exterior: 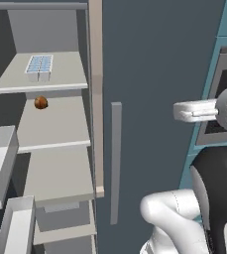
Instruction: Open the freezer door, pick up the ice cube tray from the freezer, and place it on the dining counter.
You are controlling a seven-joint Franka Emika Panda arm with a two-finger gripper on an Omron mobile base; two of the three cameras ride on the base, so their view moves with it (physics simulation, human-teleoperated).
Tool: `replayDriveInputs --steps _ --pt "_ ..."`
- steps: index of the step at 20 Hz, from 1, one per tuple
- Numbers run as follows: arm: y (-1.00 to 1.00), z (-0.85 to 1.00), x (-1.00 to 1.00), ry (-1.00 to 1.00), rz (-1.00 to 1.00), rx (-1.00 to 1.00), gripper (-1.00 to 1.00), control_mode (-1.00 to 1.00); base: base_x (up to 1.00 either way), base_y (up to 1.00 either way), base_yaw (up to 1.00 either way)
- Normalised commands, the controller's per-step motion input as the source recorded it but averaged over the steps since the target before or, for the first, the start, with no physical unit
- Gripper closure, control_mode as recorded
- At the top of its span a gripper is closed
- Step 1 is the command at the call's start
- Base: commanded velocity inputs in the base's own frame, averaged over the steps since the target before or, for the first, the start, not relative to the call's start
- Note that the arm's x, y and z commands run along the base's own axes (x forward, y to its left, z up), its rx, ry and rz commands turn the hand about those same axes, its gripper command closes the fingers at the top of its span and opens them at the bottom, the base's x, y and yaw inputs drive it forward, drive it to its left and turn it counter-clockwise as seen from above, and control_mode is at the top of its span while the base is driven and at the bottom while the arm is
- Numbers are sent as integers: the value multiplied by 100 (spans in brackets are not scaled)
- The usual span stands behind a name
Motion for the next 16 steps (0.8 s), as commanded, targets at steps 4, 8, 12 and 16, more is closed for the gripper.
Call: replayDriveInputs --steps 4,8,12,16 --pt "-14 -30 0 12 0 3 -100 -100 0 0 0" --pt "-3 -46 2 16 2 6 -100 -100 0 0 0" --pt "0 -45 3 20 3 9 -100 -100 0 0 0" --pt "-11 -39 0 15 3 11 -100 -100 0 0 0"
